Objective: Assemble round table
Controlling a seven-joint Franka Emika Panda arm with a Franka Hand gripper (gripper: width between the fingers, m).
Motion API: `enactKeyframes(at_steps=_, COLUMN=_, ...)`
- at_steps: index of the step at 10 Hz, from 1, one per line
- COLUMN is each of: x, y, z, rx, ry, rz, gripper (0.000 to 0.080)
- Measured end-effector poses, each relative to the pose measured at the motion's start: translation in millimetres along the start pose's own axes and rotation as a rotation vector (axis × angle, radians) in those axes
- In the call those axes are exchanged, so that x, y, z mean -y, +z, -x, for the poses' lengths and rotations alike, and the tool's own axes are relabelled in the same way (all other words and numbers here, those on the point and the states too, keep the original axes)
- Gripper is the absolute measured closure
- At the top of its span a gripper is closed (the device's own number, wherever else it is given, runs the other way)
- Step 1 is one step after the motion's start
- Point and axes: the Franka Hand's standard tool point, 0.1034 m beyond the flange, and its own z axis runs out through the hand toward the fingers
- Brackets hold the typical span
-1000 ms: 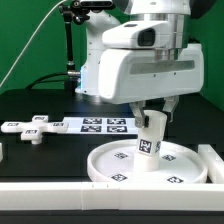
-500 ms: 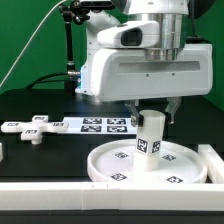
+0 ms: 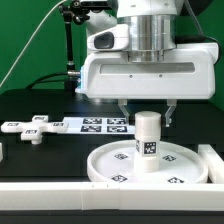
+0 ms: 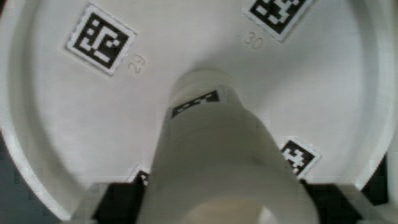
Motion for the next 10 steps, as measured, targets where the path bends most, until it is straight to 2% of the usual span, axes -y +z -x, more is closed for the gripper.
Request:
enactKeyframes(at_steps=2, x=-0.8, y=0.1, z=-0.2, rx=0.002, ry=0.128, rz=-0.006, gripper=0.0389)
enactKeyframes(at_steps=7, x=-2.5, y=1.5, z=2.2, rx=0.038, ry=0.713, rz=-0.052, gripper=0.0389)
enactKeyframes(at_steps=10, x=1.1, y=1.6, z=4.2, rx=0.052, ry=0.915, rz=-0.058, gripper=0.0389)
